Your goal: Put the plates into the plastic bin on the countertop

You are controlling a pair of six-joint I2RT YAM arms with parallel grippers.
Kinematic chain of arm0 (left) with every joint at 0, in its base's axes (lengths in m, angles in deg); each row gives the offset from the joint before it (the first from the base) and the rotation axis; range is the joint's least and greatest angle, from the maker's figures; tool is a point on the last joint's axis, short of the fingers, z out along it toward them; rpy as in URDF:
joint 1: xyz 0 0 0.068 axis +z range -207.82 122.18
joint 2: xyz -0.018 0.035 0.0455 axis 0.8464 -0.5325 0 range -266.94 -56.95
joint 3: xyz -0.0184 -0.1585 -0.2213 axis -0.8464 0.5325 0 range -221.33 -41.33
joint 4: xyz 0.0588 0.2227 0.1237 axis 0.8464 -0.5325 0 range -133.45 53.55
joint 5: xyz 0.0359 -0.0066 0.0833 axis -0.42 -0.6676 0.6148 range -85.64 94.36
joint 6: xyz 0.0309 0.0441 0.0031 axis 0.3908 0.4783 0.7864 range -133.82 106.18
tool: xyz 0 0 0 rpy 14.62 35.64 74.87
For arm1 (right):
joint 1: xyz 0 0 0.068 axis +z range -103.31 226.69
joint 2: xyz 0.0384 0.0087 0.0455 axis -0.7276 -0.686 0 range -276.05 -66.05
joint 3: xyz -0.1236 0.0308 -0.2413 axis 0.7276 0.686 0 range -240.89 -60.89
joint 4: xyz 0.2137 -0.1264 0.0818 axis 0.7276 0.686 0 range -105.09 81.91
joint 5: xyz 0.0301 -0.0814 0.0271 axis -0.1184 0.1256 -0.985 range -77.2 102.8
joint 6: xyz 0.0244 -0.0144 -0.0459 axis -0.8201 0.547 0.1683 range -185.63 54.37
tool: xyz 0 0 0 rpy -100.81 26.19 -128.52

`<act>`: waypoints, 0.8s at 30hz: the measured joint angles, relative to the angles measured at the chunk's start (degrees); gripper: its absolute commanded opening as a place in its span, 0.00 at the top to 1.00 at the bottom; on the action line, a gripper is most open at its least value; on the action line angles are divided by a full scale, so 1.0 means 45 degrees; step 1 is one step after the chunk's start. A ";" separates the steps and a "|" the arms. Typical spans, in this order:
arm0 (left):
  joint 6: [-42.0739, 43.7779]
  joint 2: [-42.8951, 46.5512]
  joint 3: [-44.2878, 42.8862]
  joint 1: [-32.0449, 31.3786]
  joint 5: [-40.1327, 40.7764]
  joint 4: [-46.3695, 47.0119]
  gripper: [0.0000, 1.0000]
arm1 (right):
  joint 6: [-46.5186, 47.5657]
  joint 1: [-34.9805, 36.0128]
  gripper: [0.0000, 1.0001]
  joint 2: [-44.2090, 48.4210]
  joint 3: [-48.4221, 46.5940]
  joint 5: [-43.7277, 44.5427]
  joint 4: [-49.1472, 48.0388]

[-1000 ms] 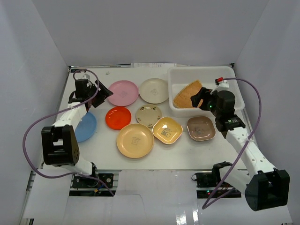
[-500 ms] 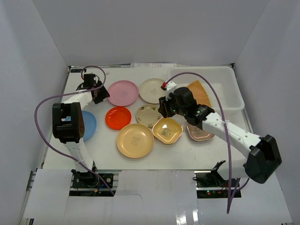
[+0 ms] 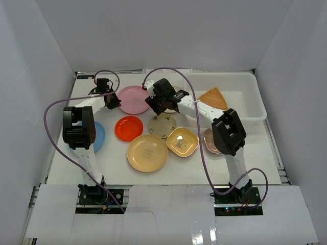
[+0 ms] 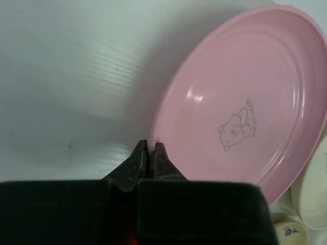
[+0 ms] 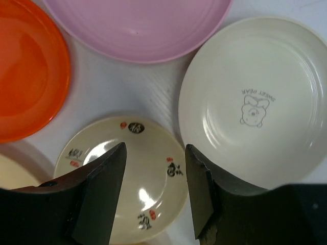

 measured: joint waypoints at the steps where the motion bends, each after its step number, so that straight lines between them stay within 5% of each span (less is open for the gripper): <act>1: -0.0005 0.0039 -0.0053 0.0029 -0.0029 0.0097 1.00 | 0.0199 -0.0019 0.44 -0.0457 -0.0432 -0.0005 0.0097; 12: 0.0457 0.1477 0.0248 0.0010 0.2395 0.0083 1.00 | 0.1331 -0.0894 0.46 -0.3487 -0.3633 -0.0845 0.0937; 24: -0.0418 0.3211 0.1098 0.1972 0.1690 0.0495 1.00 | 0.1205 -0.0782 0.73 -0.5372 -0.5289 -0.1428 0.1350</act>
